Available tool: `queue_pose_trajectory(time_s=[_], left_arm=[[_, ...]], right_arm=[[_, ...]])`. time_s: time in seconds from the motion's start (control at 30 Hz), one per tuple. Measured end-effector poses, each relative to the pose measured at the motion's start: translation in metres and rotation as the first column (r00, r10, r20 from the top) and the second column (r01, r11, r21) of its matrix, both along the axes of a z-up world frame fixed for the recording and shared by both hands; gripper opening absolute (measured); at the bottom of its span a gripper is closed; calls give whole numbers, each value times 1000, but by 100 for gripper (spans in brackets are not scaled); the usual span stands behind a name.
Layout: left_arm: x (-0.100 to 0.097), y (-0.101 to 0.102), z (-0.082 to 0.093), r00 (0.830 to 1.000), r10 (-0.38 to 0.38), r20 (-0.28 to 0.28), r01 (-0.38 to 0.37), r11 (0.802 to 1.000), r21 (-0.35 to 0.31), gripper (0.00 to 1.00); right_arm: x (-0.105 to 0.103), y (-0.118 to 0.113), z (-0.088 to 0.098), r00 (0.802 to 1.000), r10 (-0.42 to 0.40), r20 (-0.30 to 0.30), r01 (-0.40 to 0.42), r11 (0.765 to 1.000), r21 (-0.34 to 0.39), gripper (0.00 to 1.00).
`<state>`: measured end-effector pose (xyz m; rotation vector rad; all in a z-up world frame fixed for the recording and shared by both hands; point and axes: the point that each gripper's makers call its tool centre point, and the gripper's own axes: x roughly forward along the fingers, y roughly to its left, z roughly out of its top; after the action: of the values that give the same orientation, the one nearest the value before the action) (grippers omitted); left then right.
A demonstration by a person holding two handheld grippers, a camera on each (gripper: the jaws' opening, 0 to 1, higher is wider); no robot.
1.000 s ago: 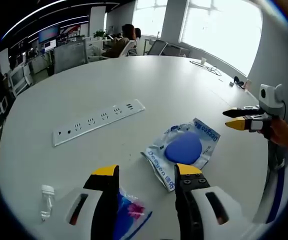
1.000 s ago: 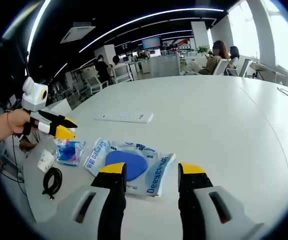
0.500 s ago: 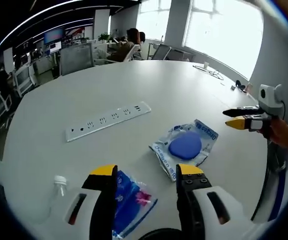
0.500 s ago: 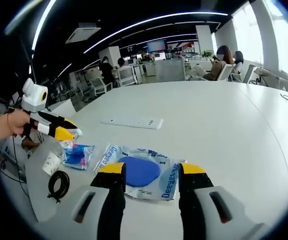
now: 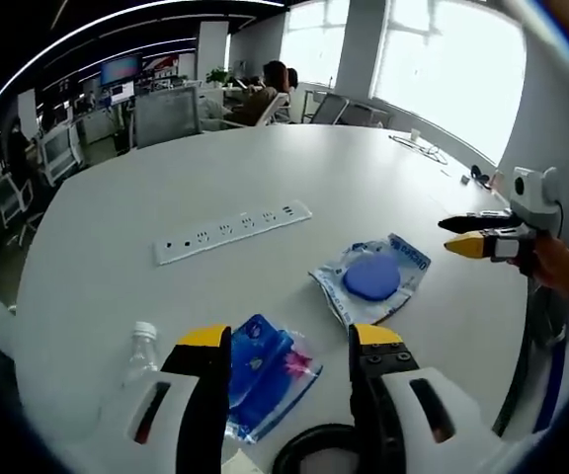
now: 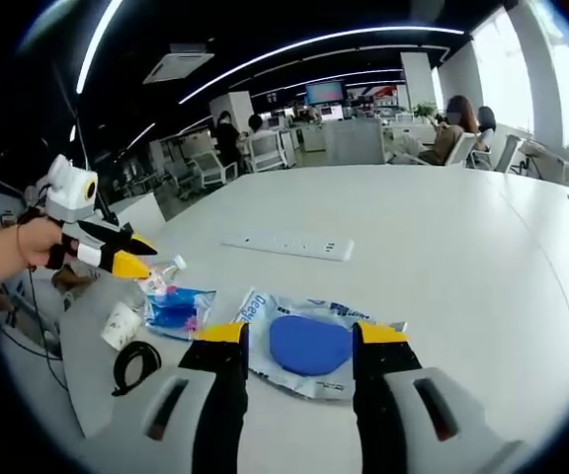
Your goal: Arrange the tabletop items into an orderly group along one side of the table until the central work area is clear of visible clutter.
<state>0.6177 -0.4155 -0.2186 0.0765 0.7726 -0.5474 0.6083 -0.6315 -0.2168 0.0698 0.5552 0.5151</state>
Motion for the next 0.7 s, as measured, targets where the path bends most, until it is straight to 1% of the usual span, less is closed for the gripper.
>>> queue_pose_trajectory(time_s=[0.07, 0.17, 0.4, 0.63, 0.7], left_arm=[[-3, 5, 2, 1000, 8, 3, -8, 1000, -3, 47], [-8, 13, 5, 1000, 21, 8, -21, 1000, -9, 47], [-23, 38, 7, 999, 53, 6, -53, 999, -6, 47], [-36, 54, 7, 997, 71, 6, -71, 997, -12, 47], [-42, 59, 8, 997, 79, 4, -79, 997, -15, 47]], right_arm=[[0, 7, 0, 1000, 11, 3, -11, 1000, 9, 40], [-1, 16, 0, 1000, 30, 3, -30, 1000, 3, 40], [-5, 42, 2, 998, 66, 2, -66, 998, 13, 40], [-11, 67, 2, 996, 92, 4, -93, 995, 23, 40], [-15, 75, 1, 995, 104, 1, -104, 994, 13, 40]])
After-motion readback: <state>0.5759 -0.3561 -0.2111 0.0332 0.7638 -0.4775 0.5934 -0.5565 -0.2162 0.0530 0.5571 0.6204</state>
